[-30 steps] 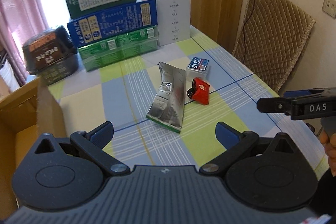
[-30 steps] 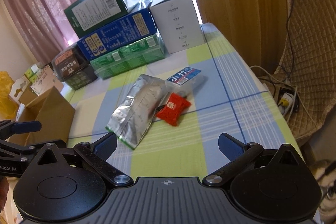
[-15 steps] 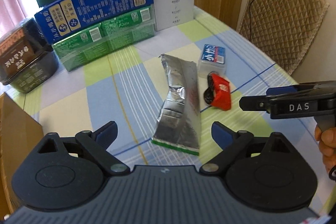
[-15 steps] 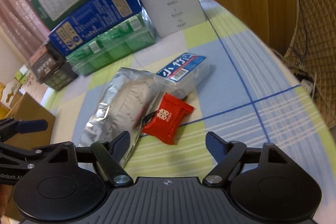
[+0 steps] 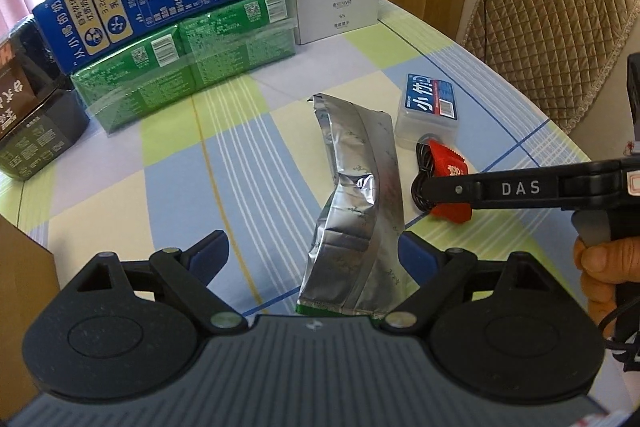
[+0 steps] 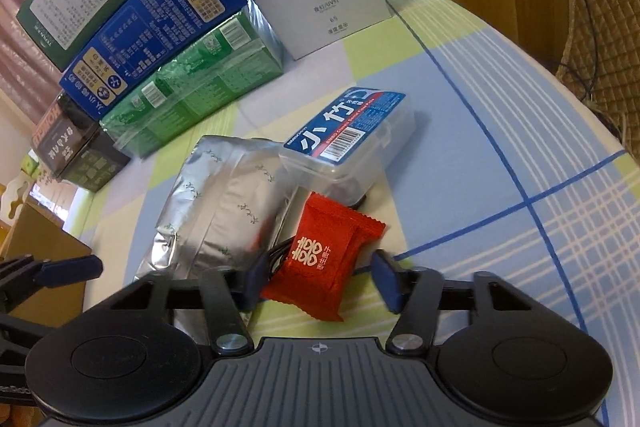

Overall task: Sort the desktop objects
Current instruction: 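Grasp the silver foil packet with the left gripper while the right grasps the red candy packet, then lift the foil packet and red candy packet and carry them toward the cardboard box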

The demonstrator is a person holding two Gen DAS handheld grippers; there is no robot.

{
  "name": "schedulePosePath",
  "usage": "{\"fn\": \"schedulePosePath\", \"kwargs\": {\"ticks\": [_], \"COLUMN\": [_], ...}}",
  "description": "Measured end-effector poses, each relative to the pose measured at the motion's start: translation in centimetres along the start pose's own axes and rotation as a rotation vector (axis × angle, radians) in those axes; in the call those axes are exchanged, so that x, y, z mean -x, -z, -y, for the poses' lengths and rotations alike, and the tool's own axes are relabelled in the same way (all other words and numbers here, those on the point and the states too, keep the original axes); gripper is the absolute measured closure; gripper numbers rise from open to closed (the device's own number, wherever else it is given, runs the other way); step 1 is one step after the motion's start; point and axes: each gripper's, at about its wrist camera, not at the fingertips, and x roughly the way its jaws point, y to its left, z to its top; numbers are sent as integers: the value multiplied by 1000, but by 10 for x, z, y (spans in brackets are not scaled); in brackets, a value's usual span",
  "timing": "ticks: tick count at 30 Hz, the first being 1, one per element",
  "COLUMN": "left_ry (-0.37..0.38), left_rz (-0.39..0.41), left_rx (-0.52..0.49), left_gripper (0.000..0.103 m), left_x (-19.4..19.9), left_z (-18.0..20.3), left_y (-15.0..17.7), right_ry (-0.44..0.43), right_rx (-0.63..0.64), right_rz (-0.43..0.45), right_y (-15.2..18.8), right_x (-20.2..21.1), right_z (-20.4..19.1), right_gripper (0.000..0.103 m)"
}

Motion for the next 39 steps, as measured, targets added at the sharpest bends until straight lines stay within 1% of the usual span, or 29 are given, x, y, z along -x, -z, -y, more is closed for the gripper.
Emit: {"fn": "schedulePosePath", "kwargs": {"ticks": [2,5,8,11,14,16,20,22,24,27,30,34,35,36,37,38,39], "left_ry": [11,28,49,66,72,67,77,87,94,95,99,94,86,77,69,64,59], "left_rz": [-4,-3,-6,-21,-40,-52,-76,-86,-95,-102,-106,-111,-108,-104,-99,-95,-92], "left_rx": [2,3,-1,-2,1,-3,29,59,101,158,191,234,243,250,260,273,282], "left_gripper": [14,15,19,26,35,50,56,60,61,62,62,61,60,55,49,47,42], "left_x": [-4,-10,-17,-29,-39,-41,-33,-22,-8,17,43,72,77,80,82,84,84], "left_z": [1,4,9,16,21,25,27,28,28,31,37,40,39,38,36,33,31], "left_y": [-1,-4,-8,-12,-13,-10,1,10,26,59,94,123,126,128,129,129,129], "right_ry": [14,32,67,101,113,118,114,103,94,78,55,40,42,47,55,64,74], "right_rx": [19,47,78,126,158,174,220,239,267,282,296,333,345,355,363,371,378], "right_rz": [-3,-6,-3,-4,-17,-29,-70,-89,-107,-131,-157,-169,-173,-177,-178,-175,-169], "right_y": [-1,-1,1,7,16,22,37,44,53,64,74,85,88,89,91,92,92], "right_x": [2,8,17,27,34,38,45,50,58,69,77,84,84,83,83,83,83], "right_z": [0,1,1,1,2,2,-4,-8,-13,-18,-23,-31,-32,-33,-33,-34,-34], "right_gripper": [71,74,75,76,76,76,76,76,76,76,76,75,72,69,60,49,46]}}
